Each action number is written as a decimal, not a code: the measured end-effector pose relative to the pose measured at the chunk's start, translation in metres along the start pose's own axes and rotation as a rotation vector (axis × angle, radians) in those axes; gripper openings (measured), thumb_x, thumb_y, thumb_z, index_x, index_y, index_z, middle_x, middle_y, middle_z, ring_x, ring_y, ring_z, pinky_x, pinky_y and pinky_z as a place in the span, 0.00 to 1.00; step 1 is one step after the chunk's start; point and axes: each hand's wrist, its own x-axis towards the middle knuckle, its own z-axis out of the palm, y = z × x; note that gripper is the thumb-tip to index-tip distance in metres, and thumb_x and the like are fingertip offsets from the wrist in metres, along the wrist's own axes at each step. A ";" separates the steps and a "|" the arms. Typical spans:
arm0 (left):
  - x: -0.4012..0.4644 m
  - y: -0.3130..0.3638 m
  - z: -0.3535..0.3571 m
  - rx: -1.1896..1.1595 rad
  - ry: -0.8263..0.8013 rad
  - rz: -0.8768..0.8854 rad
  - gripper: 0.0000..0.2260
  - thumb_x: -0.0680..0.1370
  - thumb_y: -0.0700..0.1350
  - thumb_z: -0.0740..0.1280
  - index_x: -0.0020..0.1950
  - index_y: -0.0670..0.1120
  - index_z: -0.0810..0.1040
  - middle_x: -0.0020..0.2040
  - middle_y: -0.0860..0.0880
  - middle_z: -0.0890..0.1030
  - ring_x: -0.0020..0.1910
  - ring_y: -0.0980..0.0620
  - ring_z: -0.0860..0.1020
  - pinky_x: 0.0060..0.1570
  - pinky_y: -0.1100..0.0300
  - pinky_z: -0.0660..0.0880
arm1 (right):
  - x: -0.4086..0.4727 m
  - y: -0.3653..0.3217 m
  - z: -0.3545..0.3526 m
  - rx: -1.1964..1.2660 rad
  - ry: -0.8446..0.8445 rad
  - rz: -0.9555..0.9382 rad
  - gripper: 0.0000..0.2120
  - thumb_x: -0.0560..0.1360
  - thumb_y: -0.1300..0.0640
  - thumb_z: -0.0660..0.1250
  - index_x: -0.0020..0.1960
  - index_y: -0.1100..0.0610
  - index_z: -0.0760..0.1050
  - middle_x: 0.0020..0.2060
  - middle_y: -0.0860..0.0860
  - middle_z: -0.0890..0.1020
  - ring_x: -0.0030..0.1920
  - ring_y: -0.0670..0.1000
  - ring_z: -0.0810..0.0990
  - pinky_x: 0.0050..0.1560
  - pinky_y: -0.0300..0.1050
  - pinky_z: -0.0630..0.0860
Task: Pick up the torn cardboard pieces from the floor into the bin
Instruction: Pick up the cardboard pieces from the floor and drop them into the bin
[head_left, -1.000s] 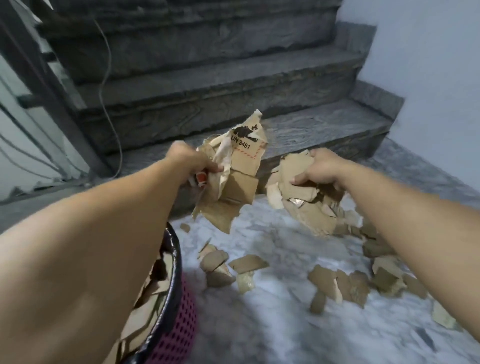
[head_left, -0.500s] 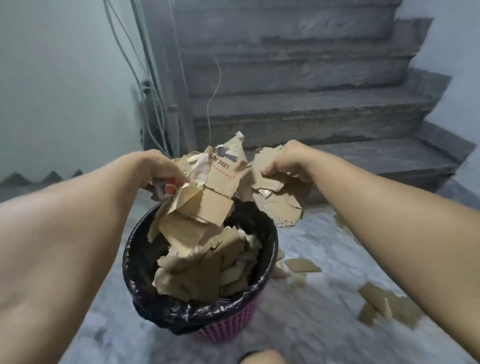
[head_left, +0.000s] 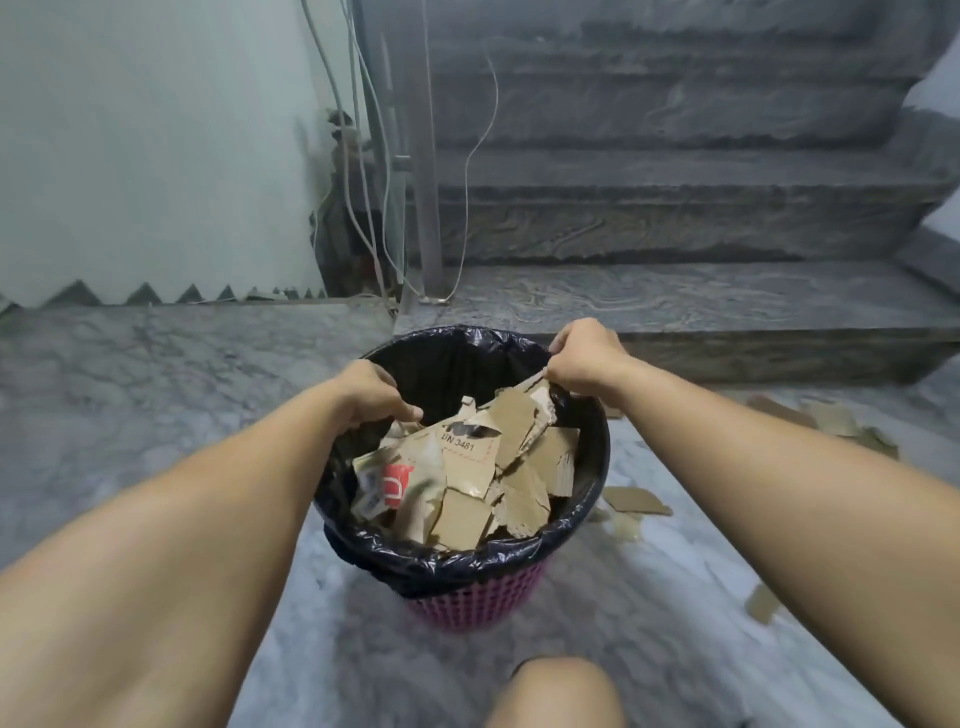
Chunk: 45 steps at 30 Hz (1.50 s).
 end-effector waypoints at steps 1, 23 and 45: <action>0.003 -0.003 0.000 0.020 0.101 0.032 0.22 0.69 0.43 0.78 0.61 0.40 0.79 0.57 0.44 0.79 0.54 0.45 0.77 0.54 0.54 0.75 | -0.002 0.004 -0.002 -0.024 0.048 -0.004 0.08 0.72 0.61 0.70 0.50 0.59 0.82 0.50 0.57 0.83 0.51 0.58 0.81 0.52 0.50 0.81; 0.002 -0.057 -0.044 0.366 0.537 -0.266 0.08 0.73 0.35 0.68 0.51 0.35 0.78 0.52 0.35 0.80 0.52 0.36 0.79 0.46 0.51 0.76 | -0.011 -0.013 0.042 0.453 -0.070 0.233 0.01 0.71 0.71 0.63 0.41 0.67 0.72 0.43 0.62 0.81 0.37 0.65 0.84 0.29 0.63 0.81; 0.017 -0.082 -0.026 0.382 0.474 -0.133 0.37 0.77 0.61 0.63 0.78 0.43 0.54 0.79 0.40 0.43 0.78 0.41 0.37 0.72 0.36 0.39 | 0.007 -0.036 0.081 0.535 -0.198 0.086 0.07 0.76 0.60 0.71 0.47 0.62 0.73 0.40 0.56 0.80 0.43 0.60 0.86 0.42 0.53 0.84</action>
